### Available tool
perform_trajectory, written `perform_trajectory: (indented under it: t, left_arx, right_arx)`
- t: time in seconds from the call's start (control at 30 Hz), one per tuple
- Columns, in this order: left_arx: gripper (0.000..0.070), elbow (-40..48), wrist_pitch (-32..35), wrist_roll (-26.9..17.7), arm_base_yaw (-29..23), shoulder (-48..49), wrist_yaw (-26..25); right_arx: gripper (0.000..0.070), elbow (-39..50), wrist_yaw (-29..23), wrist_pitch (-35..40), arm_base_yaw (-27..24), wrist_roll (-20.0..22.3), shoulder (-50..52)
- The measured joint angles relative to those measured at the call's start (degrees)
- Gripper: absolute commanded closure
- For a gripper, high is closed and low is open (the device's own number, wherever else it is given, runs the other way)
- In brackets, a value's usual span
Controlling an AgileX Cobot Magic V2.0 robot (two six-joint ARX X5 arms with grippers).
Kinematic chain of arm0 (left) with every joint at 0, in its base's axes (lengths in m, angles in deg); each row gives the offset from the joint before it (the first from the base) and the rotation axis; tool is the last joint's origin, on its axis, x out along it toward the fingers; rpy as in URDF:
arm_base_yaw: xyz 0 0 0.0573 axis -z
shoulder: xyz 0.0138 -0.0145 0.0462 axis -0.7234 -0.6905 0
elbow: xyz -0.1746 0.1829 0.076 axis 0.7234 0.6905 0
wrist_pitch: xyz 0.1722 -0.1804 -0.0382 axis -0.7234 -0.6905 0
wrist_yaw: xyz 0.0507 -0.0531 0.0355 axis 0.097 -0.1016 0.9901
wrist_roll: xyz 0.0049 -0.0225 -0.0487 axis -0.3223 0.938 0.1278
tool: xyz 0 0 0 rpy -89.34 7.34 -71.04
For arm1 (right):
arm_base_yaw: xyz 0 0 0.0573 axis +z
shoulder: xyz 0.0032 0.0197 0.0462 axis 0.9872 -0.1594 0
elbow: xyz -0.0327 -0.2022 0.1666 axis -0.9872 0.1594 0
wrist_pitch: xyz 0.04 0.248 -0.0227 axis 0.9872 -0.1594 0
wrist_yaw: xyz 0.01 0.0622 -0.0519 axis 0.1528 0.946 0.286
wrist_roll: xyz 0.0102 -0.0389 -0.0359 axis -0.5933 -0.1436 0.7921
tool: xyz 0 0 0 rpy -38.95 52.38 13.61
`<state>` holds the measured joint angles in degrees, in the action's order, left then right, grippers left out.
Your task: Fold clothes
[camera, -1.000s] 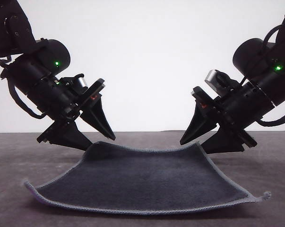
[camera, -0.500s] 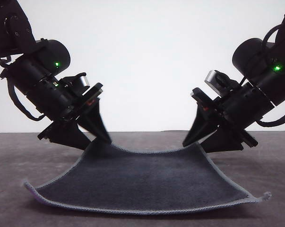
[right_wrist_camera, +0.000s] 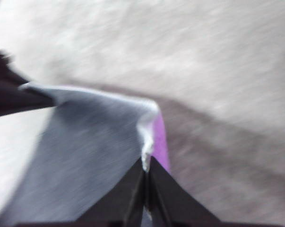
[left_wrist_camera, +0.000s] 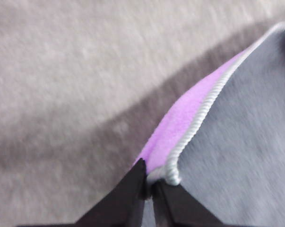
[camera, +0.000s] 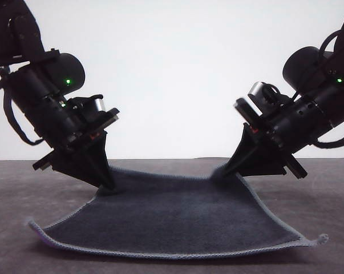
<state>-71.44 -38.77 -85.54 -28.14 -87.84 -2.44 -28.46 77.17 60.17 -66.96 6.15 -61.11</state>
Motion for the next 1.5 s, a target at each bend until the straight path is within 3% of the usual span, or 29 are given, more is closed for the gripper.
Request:
perform_trajectory:
  t: [0.2,0.53,0.9,1.27,1.5]
  left_arx:
    - [0.0690,-5.74,-10.93,-3.76,0.00,0.00,-1.19]
    - [0.0688,-8.11,-23.23,-7.59,0.00,0.00,-2.99]
    - [0.0671,-8.11,-34.61,-10.20,0.15,0.00,-8.94]
    - [0.0671,-8.12,-42.00,-11.13,1.74,0.00,-9.27]
    - [0.0671,-8.13,-43.59,-11.85,2.14,0.00,-9.25]
  right_arx:
    - [0.0700,-3.08,5.49,-9.55,-1.27,1.84,0.00]
    - [0.0700,-7.35,7.03,-30.57,-1.51,11.46,0.00]
    - [0.0699,-7.62,11.04,-41.50,-1.48,16.26,0.00]
    - [0.0687,-7.62,11.27,-52.31,-1.40,19.89,0.00]
    - [0.0687,-7.62,14.20,-55.16,-0.91,22.22,0.00]
